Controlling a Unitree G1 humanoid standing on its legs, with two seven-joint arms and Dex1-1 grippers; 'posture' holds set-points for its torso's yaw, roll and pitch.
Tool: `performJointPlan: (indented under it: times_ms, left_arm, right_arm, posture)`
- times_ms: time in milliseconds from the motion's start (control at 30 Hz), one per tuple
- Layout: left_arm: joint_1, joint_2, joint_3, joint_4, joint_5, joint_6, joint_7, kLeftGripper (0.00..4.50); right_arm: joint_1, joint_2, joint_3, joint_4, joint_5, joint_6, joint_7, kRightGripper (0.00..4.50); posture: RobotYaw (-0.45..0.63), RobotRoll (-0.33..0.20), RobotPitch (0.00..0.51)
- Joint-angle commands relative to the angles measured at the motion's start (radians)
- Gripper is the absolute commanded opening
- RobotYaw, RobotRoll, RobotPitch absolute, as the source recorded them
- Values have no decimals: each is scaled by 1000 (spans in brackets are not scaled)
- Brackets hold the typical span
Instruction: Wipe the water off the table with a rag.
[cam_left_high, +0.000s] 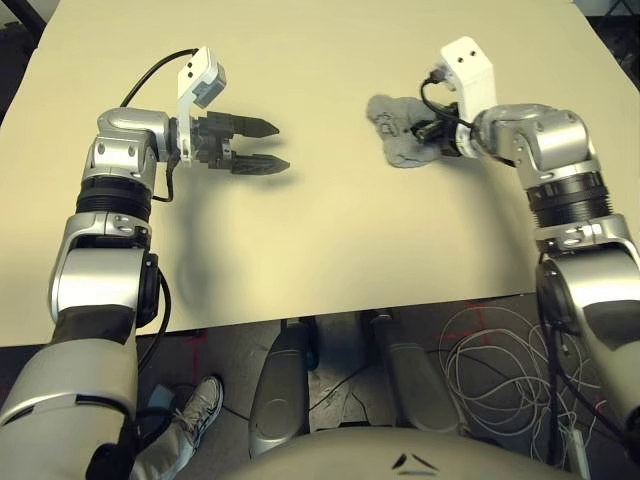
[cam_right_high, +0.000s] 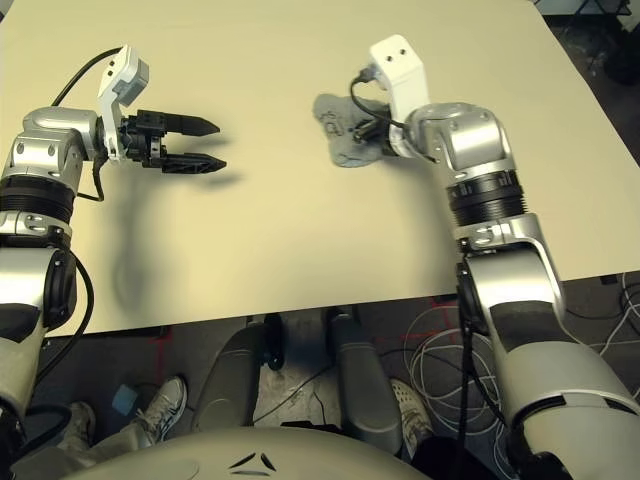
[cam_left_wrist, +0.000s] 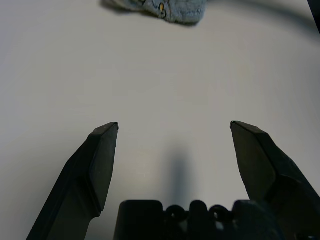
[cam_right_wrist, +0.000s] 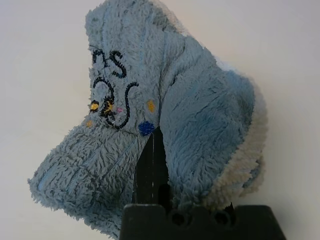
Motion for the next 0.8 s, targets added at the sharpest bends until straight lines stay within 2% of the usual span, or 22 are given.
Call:
performJointPlan:
  times_ms: [33, 200, 233, 300, 433, 600, 800]
  left_arm:
    - [8, 8, -5, 12, 14, -3, -5, 4500]
    - [2, 6, -5, 16, 15, -4, -2, 4500]
    - [2, 5, -5, 14, 14, -3, -1, 4500]
    - [6, 5, -1, 1, 8, 3, 2, 4500]
    - [11, 4, 39, -22, -16, 7, 59, 4500]
    - [7, -28, 138, 6, -38, -78, 274, 4500]
    - [14, -94, 268, 93, -47, -253, 635, 4500]
  right_arm:
    - [4, -41, 17, 108, -51, -33, 6, 41]
    - [-17, -46, 8, 170, -50, -69, 55, 41]
    - [-20, -45, 1, 172, -41, -78, 70, 752]
    - [-34, -56, -16, 165, -21, -118, 124, 1241]
    - [-99, -119, -81, 193, 25, -207, 229, 2704]
    - [-174, -189, -204, 386, 32, -439, 87, 4475]
    - [-159, -209, -292, 627, 2, -762, -173, 4475]
  posture:
    - [-86, 0, 301]
    - [-83, 0, 297]
    - [-83, 0, 297]
    - [-70, 0, 292]
    - [-54, 0, 289]
    - [-43, 0, 289]
    - [-44, 0, 290]
